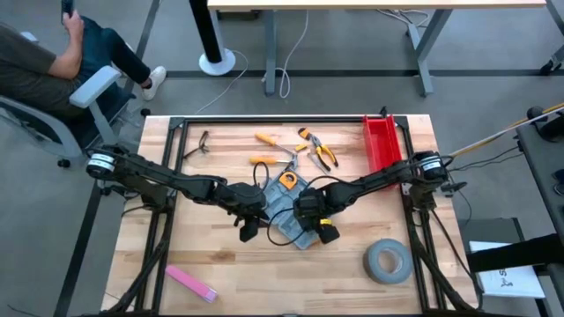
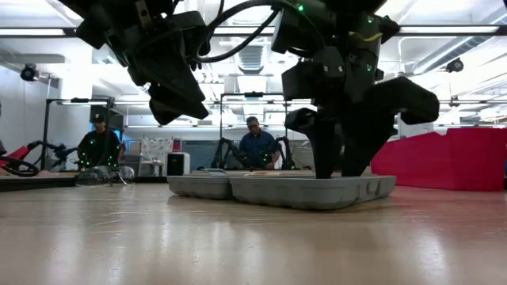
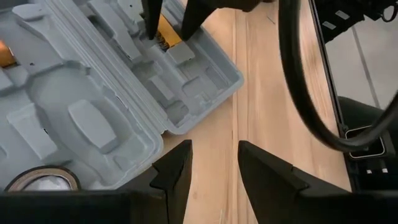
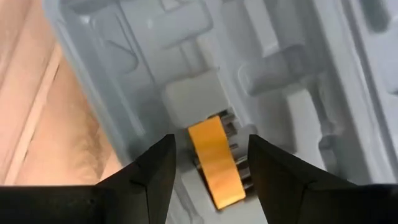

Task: Prefit tool cases
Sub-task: Remove the yellow screwdriver bit set from the gray pre-fit tool case

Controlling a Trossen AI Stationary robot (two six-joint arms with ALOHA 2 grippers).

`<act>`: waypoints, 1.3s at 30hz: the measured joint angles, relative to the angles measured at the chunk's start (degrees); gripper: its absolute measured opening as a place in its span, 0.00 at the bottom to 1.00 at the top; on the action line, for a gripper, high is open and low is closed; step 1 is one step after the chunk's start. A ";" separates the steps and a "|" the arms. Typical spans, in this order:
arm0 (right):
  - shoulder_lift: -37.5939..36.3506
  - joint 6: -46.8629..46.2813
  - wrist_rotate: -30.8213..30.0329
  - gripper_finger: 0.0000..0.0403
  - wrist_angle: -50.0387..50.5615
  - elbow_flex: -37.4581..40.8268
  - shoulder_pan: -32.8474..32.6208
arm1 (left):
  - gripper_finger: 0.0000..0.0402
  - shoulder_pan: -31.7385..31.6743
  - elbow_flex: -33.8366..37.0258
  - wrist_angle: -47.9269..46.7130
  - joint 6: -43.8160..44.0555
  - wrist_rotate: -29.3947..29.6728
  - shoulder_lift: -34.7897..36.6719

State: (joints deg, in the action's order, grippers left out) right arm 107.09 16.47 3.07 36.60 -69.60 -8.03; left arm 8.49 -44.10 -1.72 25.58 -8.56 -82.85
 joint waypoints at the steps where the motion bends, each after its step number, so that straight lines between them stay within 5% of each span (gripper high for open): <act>1: 0.00 0.00 -0.01 0.43 -0.64 0.25 0.17 | 0.34 -0.01 0.00 0.00 0.00 0.00 0.02; 39: 1.46 -0.37 -1.96 0.19 -1.58 0.04 0.44 | 0.34 0.09 -0.02 -0.53 0.97 -1.46 0.38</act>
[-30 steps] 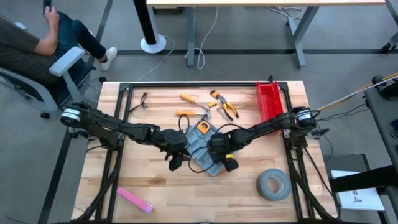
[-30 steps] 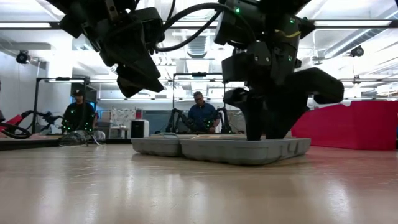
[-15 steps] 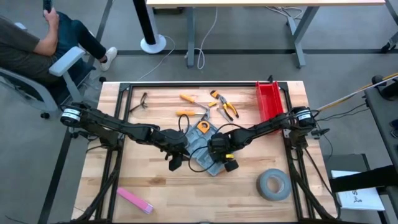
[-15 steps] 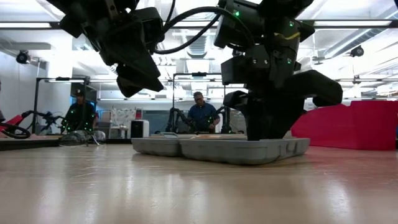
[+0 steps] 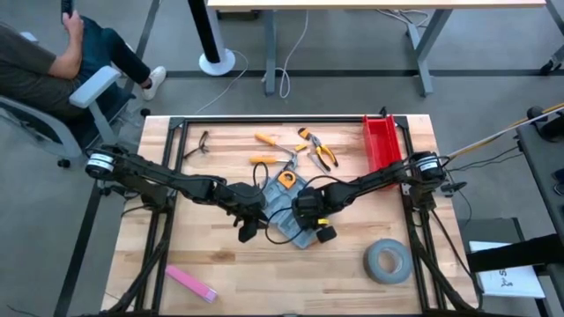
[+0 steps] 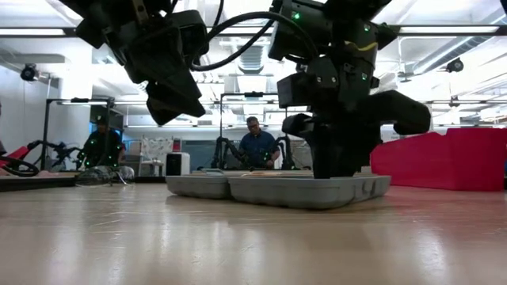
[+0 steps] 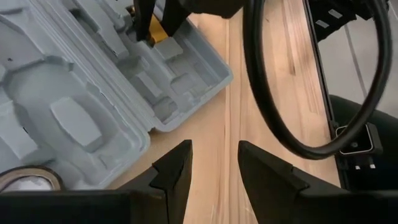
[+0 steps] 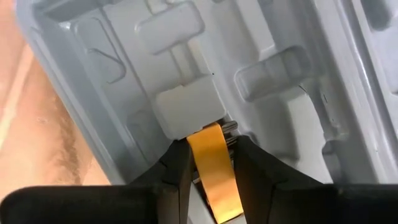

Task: Prefit tool cases
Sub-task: Remove the yellow screwdriver bit set from the gray pre-fit tool case

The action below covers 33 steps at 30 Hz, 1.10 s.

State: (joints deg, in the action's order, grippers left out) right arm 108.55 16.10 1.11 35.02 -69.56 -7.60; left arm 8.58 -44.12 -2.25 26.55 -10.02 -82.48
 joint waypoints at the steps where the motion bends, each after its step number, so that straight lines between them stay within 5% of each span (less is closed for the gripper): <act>1: -0.13 0.00 -0.27 0.19 0.79 -0.22 0.00 | 0.34 0.00 0.00 -0.20 0.06 -0.02 0.04; 33: -8.19 -7.31 -0.67 0.20 3.08 -4.52 -3.51 | 0.34 0.52 0.00 -0.34 0.96 -0.09 0.11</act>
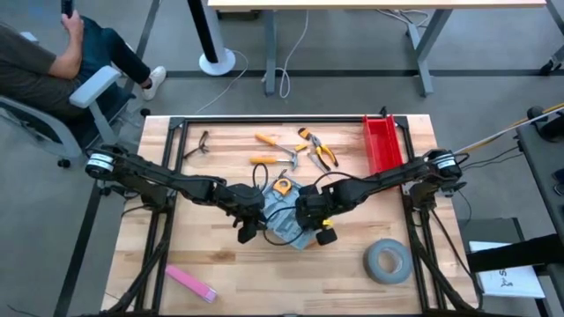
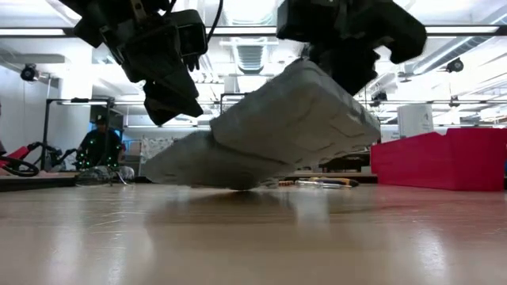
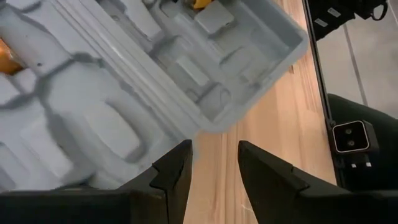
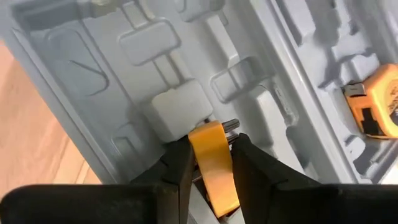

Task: Prefit tool cases
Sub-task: Remove the yellow screwdriver bit set from the gray pre-fit tool case

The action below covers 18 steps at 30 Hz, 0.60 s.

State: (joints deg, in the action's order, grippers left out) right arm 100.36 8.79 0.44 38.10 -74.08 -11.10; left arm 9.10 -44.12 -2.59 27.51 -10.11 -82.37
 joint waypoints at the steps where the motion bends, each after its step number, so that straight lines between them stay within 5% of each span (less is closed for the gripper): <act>1: 0.00 -0.33 -0.69 0.20 -0.79 0.00 -0.30 | 0.34 0.14 0.00 0.00 0.02 0.02 0.02; 18: -0.07 -1.35 -4.94 0.19 -2.64 0.19 -2.72 | 0.34 0.68 0.00 -0.09 0.06 -0.05 1.38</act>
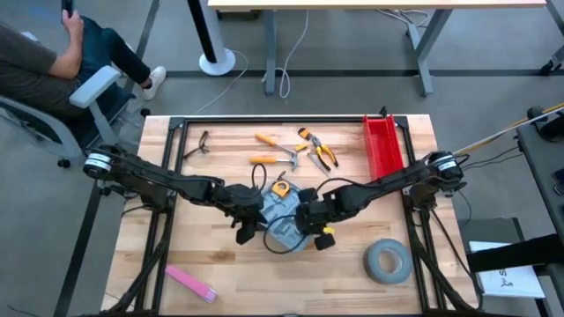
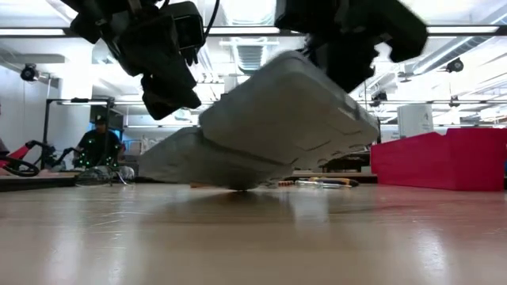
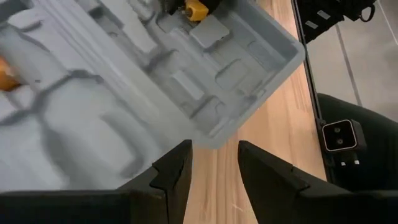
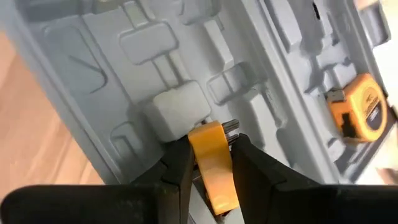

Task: Prefit tool cases
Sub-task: Remove the yellow screwdriver bit set from the gray pre-fit tool case

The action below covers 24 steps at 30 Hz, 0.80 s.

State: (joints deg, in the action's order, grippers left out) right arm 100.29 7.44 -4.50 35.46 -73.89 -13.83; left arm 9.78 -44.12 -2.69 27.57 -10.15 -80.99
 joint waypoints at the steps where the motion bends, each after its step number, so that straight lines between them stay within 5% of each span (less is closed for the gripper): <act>1: -0.04 -0.08 -0.60 0.18 -0.27 -0.16 -0.10 | 0.34 0.07 0.00 -0.18 0.12 0.01 0.12; 24: -3.98 2.27 -7.70 0.21 2.10 -0.52 3.19 | 0.34 0.95 0.00 1.97 -0.94 1.79 1.06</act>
State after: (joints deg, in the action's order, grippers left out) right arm 96.31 9.71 -12.21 37.56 -74.41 -10.63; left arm 10.72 -44.12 -0.71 26.62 -8.36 -79.92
